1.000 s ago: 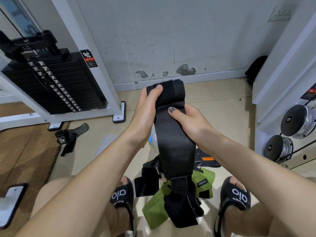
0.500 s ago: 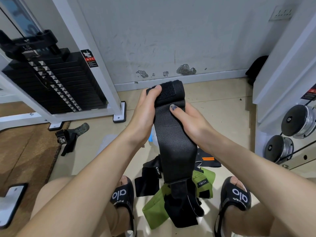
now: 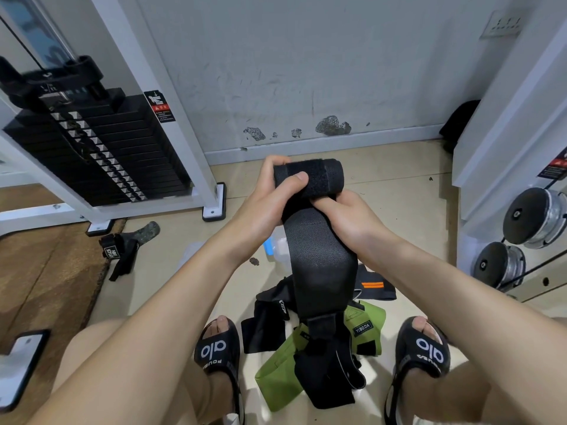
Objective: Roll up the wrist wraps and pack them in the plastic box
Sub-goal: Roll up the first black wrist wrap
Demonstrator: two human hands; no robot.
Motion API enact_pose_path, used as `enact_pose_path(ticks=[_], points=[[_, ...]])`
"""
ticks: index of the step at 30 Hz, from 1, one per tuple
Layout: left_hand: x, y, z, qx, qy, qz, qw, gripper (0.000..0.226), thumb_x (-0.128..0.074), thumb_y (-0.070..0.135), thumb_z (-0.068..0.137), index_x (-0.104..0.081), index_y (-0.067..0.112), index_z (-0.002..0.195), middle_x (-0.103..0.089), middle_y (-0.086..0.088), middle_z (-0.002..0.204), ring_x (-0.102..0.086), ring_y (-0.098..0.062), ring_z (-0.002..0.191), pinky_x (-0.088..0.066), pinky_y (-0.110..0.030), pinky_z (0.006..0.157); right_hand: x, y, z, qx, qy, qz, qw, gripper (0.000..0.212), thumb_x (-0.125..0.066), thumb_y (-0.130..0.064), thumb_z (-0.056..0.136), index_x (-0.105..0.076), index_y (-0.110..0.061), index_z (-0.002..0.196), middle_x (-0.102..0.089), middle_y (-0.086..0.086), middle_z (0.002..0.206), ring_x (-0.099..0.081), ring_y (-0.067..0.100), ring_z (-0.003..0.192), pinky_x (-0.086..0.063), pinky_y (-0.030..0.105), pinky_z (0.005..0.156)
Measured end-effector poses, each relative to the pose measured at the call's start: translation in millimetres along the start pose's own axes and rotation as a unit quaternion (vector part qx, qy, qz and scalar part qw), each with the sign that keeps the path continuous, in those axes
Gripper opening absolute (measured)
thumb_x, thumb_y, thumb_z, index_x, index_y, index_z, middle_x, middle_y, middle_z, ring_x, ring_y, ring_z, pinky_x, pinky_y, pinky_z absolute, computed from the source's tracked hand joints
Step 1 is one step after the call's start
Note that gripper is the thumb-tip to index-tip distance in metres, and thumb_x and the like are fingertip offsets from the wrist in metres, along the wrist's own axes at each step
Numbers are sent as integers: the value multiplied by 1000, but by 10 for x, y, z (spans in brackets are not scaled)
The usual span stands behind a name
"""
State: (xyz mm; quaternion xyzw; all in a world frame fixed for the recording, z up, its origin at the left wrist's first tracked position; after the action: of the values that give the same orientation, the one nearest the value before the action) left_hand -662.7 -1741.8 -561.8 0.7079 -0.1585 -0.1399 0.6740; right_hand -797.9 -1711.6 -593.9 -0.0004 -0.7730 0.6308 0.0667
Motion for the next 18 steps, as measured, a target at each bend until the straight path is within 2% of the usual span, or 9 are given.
enact_pose_path(ticks=[2, 4, 8, 11, 13, 16, 18], points=[[-5, -11, -1, 6, -13, 9, 1000, 11, -54, 30, 106, -47, 37, 111, -66, 18, 92, -62, -2, 75, -54, -24, 68, 28, -11, 3, 1, -5, 1, 1000, 19, -58, -23, 100, -74, -13, 105, -78, 9, 106, -72, 27, 107, -54, 52, 100], [-7, -9, -9, 10, -25, -20, 999, 14, -58, 27, 105, -48, 35, 111, -66, 13, 97, -63, -7, 80, -54, -27, 70, 43, -35, 8, 5, -19, 2, 1000, 20, -57, -19, 101, -74, -13, 107, -78, 10, 108, -72, 28, 109, -52, 51, 100], [-2, 31, -14, -8, -44, -93, 995, 20, -55, 7, 104, -50, 25, 112, -67, 6, 92, -65, -10, 81, -54, -23, 70, 56, -120, -1, 20, -50, 31, 998, 23, -55, -14, 102, -72, -14, 118, -77, 9, 114, -72, 21, 110, -55, 38, 94], [13, 52, -14, -23, -52, -101, 993, 24, -61, 7, 97, -52, 26, 111, -66, -2, 97, -65, -14, 84, -53, -25, 72, 48, -167, -15, 16, -79, 52, 995, 26, -56, -13, 102, -68, -16, 124, -75, 10, 119, -71, 18, 107, -55, 34, 91], [56, 52, 1, -25, -42, -93, 994, 26, -62, 10, 94, -54, 28, 111, -66, 0, 92, -64, -15, 85, -52, -26, 74, 57, -167, -23, 3, -108, 69, 992, 34, -59, -12, 95, -65, -14, 128, -73, 12, 123, -69, 22, 110, -53, 38, 93], [138, 82, 21, -54, -23, -30, 998, 28, -66, 14, 88, -59, 34, 106, -64, 1, 95, -61, -18, 92, -50, -32, 83, 67, -181, -74, -16, -173, 109, 979, 54, -54, -13, 77, -61, -10, 131, -70, 7, 114, -65, 18, 97, -52, 32, 84], [149, 107, 4, -81, -25, 26, 996, 30, -67, 15, 85, -59, 36, 104, -62, 6, 94, -59, -14, 91, -50, -29, 82, 70, -179, -86, -23, -185, 147, 971, 44, -59, -21, 87, -61, -13, 130, -69, 3, 114, -66, 16, 97, -56, 31, 88]])
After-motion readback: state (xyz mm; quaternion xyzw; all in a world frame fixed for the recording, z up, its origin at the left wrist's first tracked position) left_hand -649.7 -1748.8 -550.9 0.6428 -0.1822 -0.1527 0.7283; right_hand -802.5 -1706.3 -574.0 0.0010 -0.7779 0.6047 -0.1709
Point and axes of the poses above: each hand's wrist, its own z-axis towards the middle knuckle, its own x-axis out of the back of the hand, y = z × x, the point moved 5 cm from there along z, towards the middle knuckle
